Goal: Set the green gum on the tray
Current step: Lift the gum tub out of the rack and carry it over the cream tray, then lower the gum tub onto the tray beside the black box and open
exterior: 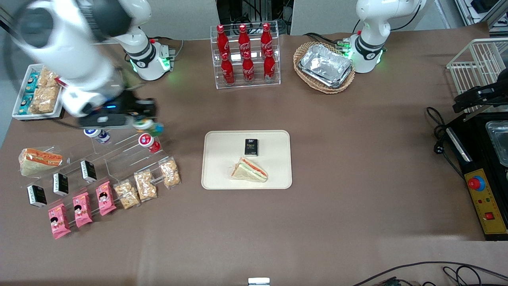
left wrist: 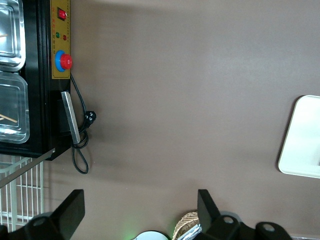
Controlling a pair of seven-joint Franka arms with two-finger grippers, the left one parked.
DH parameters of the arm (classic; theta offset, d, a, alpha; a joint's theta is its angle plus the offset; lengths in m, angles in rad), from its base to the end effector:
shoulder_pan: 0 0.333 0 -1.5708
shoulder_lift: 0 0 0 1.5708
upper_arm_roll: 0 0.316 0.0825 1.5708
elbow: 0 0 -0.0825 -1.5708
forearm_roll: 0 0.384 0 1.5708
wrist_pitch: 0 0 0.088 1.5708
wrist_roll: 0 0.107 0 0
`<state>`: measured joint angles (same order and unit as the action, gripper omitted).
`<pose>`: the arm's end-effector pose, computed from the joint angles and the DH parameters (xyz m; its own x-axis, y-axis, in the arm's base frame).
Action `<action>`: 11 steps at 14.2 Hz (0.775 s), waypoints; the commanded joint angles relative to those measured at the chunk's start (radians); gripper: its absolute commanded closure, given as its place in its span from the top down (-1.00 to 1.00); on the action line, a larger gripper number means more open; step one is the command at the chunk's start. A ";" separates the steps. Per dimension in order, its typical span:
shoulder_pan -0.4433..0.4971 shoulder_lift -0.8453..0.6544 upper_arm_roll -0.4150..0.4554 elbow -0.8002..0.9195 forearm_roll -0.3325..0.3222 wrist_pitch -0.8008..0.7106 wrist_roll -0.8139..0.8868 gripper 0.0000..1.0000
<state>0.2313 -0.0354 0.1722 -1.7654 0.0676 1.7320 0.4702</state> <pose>0.5046 0.2236 0.5654 0.9967 -0.0768 -0.0264 -0.0781 -0.9954 -0.0546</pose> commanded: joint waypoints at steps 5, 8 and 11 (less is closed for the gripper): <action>0.114 0.349 0.213 0.034 -0.225 0.316 0.490 -0.49; 0.131 0.429 0.211 0.004 -0.288 0.389 0.527 -0.50; 0.123 0.454 0.207 -0.058 -0.304 0.471 0.545 -0.50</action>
<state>0.3645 0.4039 0.3781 -1.7841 -0.2041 2.1389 0.9814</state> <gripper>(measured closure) 0.410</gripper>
